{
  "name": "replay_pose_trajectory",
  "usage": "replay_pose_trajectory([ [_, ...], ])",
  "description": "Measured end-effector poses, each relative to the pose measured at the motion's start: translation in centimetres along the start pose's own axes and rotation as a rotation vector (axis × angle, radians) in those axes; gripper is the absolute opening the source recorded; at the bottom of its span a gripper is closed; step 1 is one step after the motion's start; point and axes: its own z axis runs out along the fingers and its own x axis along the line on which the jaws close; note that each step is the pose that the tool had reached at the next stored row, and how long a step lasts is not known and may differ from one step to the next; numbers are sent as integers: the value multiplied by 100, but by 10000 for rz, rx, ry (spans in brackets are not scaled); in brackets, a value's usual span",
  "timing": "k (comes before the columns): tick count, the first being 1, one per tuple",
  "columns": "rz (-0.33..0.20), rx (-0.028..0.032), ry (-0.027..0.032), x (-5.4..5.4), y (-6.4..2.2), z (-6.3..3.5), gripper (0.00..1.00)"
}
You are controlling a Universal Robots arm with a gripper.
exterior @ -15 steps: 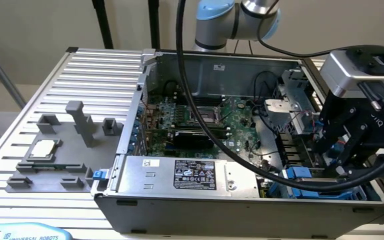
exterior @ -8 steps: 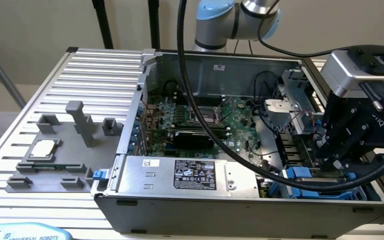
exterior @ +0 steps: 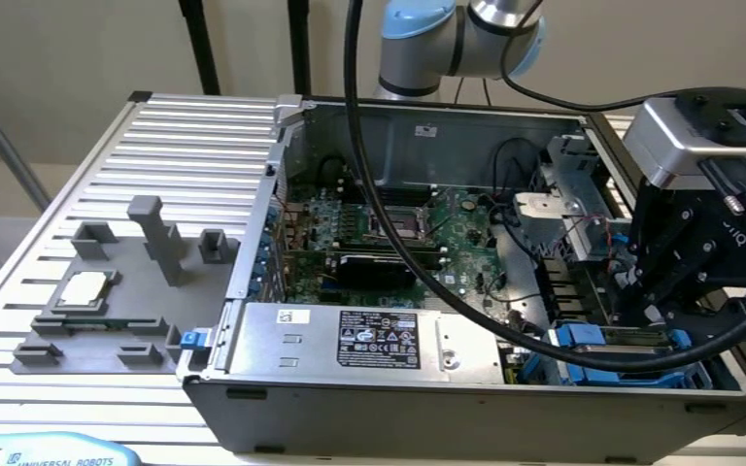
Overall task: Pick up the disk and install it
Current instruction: 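Insert the first disk wire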
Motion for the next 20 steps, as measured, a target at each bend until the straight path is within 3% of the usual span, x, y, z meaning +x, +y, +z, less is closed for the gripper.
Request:
replay_pose_trajectory([
  [13, -2, 9, -8, -19, -1, 1, 19],
  [18, -15, 52, -296, -31, -55, -2, 19],
  [20, -19, 63, -365, -42, -89, -5, 19],
])
